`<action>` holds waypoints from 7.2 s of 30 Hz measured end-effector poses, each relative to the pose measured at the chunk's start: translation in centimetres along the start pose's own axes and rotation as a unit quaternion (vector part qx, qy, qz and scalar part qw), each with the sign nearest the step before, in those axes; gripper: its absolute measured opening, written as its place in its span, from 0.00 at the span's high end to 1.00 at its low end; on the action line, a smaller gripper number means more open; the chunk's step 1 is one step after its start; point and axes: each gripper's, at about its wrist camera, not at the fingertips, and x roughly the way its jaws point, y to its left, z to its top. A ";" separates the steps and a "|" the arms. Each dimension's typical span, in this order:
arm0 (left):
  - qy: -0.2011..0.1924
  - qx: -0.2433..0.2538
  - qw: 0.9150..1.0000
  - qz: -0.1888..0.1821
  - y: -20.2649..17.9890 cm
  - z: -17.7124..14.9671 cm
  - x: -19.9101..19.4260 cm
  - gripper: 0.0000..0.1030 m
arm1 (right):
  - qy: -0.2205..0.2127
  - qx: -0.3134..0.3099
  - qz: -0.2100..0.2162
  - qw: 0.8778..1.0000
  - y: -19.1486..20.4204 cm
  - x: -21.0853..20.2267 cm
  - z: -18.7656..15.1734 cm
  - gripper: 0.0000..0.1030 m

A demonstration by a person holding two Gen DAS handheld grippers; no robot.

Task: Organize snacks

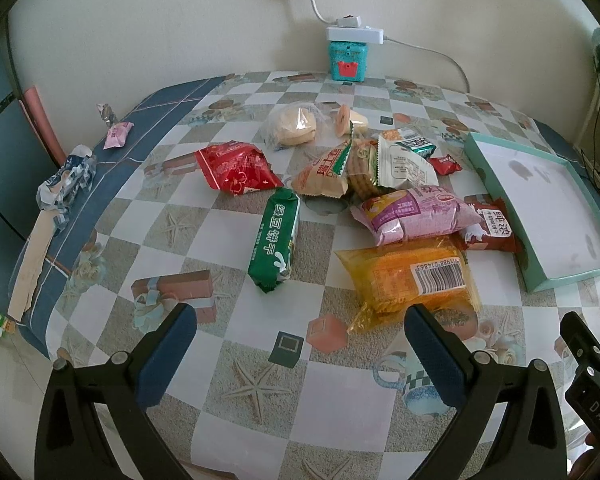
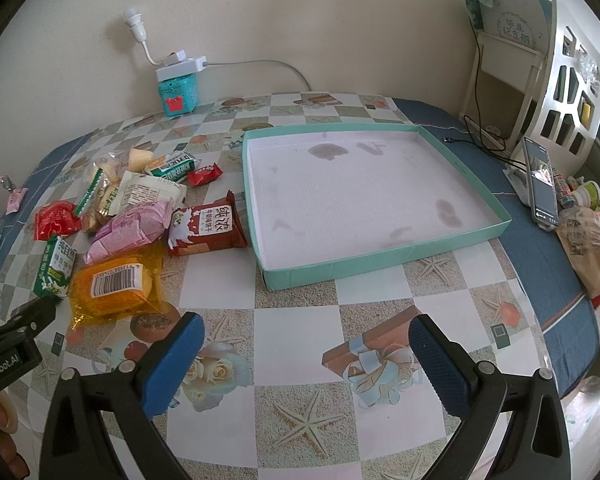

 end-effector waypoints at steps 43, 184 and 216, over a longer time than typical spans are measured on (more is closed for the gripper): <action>0.036 -0.079 0.995 -0.040 8.0 3.5 2.1 0.00 | 0.017 -0.067 0.088 0.994 6.4 0.3 2.1 0.00; 0.063 -0.005 0.988 -0.144 -17.8 17.3 5.7 0.19 | 0.032 0.171 -0.031 0.984 -16.0 12.2 15.1 0.00; 0.078 -0.127 0.989 0.008 1.8 13.0 4.3 0.07 | 0.026 0.107 0.047 0.993 -1.5 6.4 11.6 0.00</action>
